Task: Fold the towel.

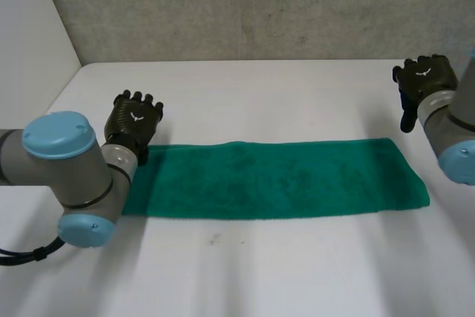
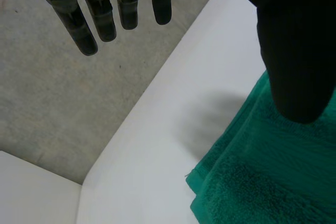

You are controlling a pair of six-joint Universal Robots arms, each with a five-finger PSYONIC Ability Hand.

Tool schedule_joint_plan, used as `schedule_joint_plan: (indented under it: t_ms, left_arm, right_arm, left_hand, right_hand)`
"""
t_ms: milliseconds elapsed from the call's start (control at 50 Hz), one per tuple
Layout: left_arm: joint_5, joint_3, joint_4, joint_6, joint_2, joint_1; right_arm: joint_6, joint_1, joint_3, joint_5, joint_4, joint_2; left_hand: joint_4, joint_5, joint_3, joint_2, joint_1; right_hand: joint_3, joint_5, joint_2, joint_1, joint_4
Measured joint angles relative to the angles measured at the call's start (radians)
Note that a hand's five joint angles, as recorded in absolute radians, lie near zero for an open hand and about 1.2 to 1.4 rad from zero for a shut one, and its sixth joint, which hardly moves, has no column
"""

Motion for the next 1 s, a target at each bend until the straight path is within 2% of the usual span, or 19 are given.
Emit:
schedule_joint_plan:
  t_ms: [140,160,260,380,460,680,740,760,780,820,980,1000]
  left_arm:
    - [0.004,-0.129,0.002,-0.010,0.130,-0.003]
    - [0.004,-0.160,0.002,-0.014,0.157,-0.007]
    - [0.004,-0.229,0.003,-0.021,0.207,-0.024]
    - [0.002,-0.279,0.003,-0.043,0.235,-0.037]
    - [0.001,-0.293,0.003,-0.059,0.240,-0.039]
    - [0.002,-0.308,0.003,-0.076,0.238,-0.045]
    - [0.002,-0.311,0.003,-0.075,0.236,-0.047]
    - [0.002,-0.311,0.003,-0.075,0.236,-0.047]
    - [0.002,-0.312,0.003,-0.075,0.236,-0.047]
    - [0.001,-0.313,0.003,-0.075,0.236,-0.047]
    - [-0.005,-0.314,0.002,-0.075,0.239,-0.047]
    - [-0.011,-0.314,0.002,-0.075,0.243,-0.047]
  right_arm:
    - [0.039,-0.032,0.227,-0.147,0.021,-0.193]
    - [0.037,-0.052,0.286,-0.188,0.029,-0.227]
    - [0.027,-0.110,0.425,-0.282,0.046,-0.278]
    - [0.020,-0.174,0.528,-0.340,0.039,-0.282]
    - [0.019,-0.209,0.562,-0.362,0.017,-0.269]
    - [0.018,-0.279,0.566,-0.395,-0.074,-0.151]
    - [0.013,-0.296,0.546,-0.396,-0.079,-0.105]
    - [0.013,-0.296,0.546,-0.396,-0.079,-0.105]
    - [0.010,-0.300,0.541,-0.395,-0.079,-0.097]
    - [0.001,-0.314,0.526,-0.386,-0.077,-0.077]
    - [-0.015,-0.370,0.503,-0.349,-0.078,-0.083]
    - [-0.028,-0.405,0.487,-0.324,-0.078,-0.103]
  left_hand:
    - [0.000,0.000,0.000,0.000,0.000]
    - [0.000,0.000,0.000,0.000,0.000]
    - [0.000,0.000,0.000,0.000,0.000]
    - [0.000,0.000,0.000,0.000,0.000]
    - [0.000,0.000,0.000,0.000,0.000]
    - [0.000,0.000,0.000,0.000,0.000]
    - [0.000,0.000,0.000,0.000,0.000]
    - [0.000,0.000,0.000,0.000,0.000]
    - [0.000,0.000,0.000,0.000,0.000]
    - [0.000,0.000,0.000,0.000,0.000]
    - [0.000,0.000,0.000,0.000,0.000]
    - [0.000,0.000,0.000,0.000,0.000]
  right_hand:
    - [0.000,0.000,0.000,0.000,0.000]
    - [0.000,0.000,0.000,0.000,0.000]
    - [0.000,0.000,0.000,0.000,0.000]
    - [0.010,0.004,0.003,0.004,0.002]
    - [0.043,0.024,0.027,0.008,0.020]
    - [0.326,0.276,0.312,0.262,0.306]
    - [0.688,0.631,0.680,0.572,0.668]
    - [0.688,0.631,0.680,0.572,0.668]
    - [0.843,0.777,0.836,0.685,0.823]
    - [0.924,0.849,0.919,0.736,0.901]
    - [0.968,0.894,0.954,0.753,0.957]
    - [0.968,0.894,0.954,0.753,0.957]
